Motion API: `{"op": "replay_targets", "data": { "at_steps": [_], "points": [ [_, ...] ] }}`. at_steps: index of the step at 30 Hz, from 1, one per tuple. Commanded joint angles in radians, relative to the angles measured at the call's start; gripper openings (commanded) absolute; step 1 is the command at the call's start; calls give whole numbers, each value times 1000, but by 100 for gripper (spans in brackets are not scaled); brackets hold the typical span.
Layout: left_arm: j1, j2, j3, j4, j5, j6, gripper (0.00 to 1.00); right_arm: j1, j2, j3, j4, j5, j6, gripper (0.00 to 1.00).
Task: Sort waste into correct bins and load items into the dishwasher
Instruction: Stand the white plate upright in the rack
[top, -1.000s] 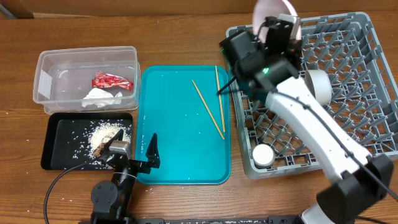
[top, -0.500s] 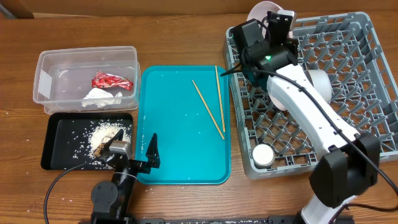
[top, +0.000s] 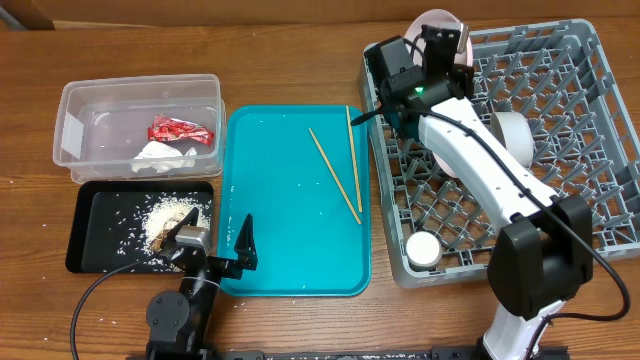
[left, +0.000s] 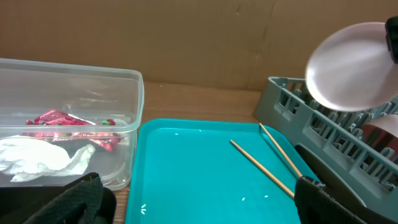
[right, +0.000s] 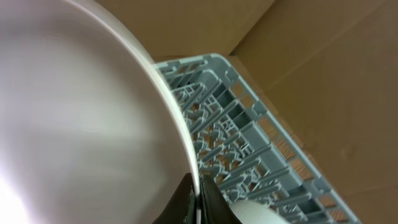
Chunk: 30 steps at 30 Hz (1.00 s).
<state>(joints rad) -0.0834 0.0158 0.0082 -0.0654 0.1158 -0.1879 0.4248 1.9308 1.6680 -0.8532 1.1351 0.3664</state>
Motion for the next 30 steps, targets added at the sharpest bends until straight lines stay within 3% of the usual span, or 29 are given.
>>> {"op": "replay_targets", "data": {
  "at_steps": [1,9,12,13,14,20,22,27,30],
  "points": [
    [5,-10,-3,-3,-11,-14,100,-17,-24,20,7,16,-61,4],
    [5,-10,-3,-3,-11,-14,100,-5,18,20,-58,-60,-60,4],
    [5,-10,-3,-3,-11,-14,100,17,16,20,-69,-63,-60,22],
    [5,-10,-3,-3,-11,-14,100,29,15,21,-74,-63,-60,36],
    [5,-10,-3,-3,-11,-14,100,41,8,21,-81,-55,-60,42],
    [5,-10,-3,-3,-11,-14,100,130,-103,22,-90,-122,-41,54],
    [5,-10,-3,-3,-11,-14,100,180,-155,22,-119,-271,-41,54],
    [5,-10,-3,-3,-11,-14,100,217,-162,0,-181,-986,-43,45],
    [5,-10,-3,-3,-11,-14,100,219,-109,-42,-168,-1173,-136,45]
  ]
}}
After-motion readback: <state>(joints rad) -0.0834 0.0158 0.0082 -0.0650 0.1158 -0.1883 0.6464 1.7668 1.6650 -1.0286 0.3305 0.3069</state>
